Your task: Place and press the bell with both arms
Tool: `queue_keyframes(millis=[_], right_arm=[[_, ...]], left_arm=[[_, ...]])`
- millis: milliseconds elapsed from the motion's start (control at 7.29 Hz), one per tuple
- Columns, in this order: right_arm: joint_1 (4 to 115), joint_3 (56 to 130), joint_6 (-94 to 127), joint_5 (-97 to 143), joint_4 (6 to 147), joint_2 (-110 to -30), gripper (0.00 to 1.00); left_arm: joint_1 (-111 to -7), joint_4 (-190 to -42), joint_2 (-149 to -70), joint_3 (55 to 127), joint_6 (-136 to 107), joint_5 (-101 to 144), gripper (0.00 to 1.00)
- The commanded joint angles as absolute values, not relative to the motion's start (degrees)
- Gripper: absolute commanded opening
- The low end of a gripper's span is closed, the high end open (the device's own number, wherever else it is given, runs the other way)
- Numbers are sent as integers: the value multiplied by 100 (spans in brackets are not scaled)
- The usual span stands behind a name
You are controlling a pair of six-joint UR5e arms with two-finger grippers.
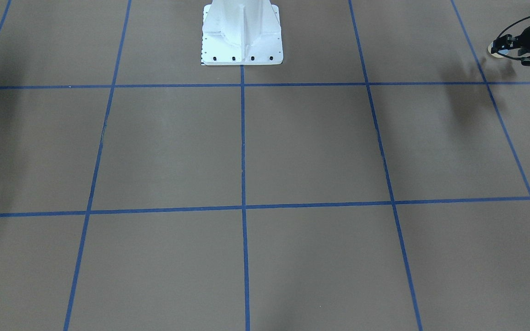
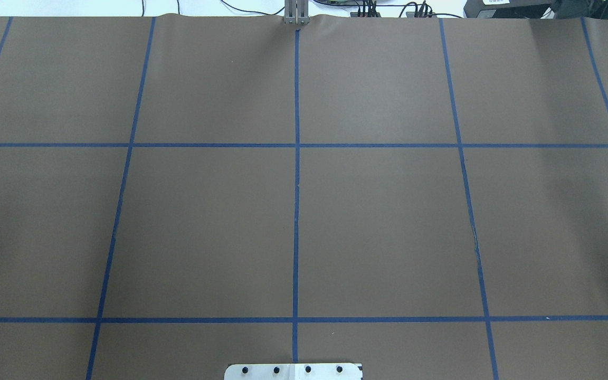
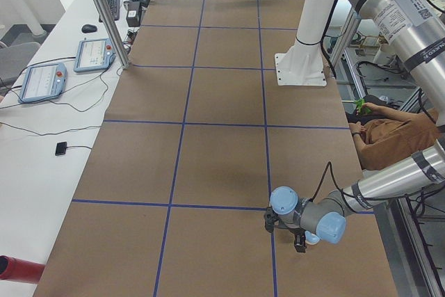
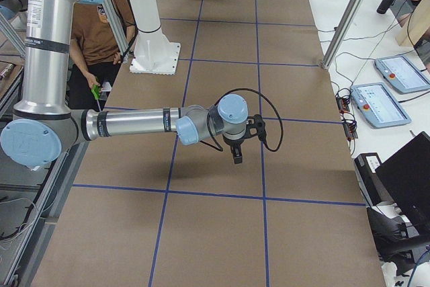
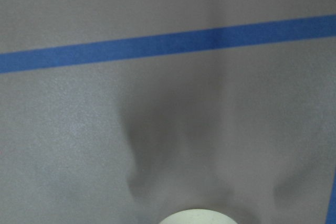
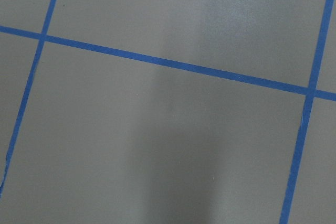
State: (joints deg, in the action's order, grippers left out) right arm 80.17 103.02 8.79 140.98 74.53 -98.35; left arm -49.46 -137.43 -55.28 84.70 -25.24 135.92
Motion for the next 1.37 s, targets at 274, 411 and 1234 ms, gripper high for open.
queue_keyframes(millis=[274,411,1234], right_arm=[[7980,10301,888,14098,7453,-9853,100],[7972,10301,879,14098,7453,-9853,100],[7954,10301,888,14098,7453,-9870,100]], left_arm=[[-4720,-13790,-5528,8350,-2531,13614,100],[-4694,-13790,-5528,8341,-2531,13614,100],[-4527,-13825,-5528,8323,-2531,13632,100]])
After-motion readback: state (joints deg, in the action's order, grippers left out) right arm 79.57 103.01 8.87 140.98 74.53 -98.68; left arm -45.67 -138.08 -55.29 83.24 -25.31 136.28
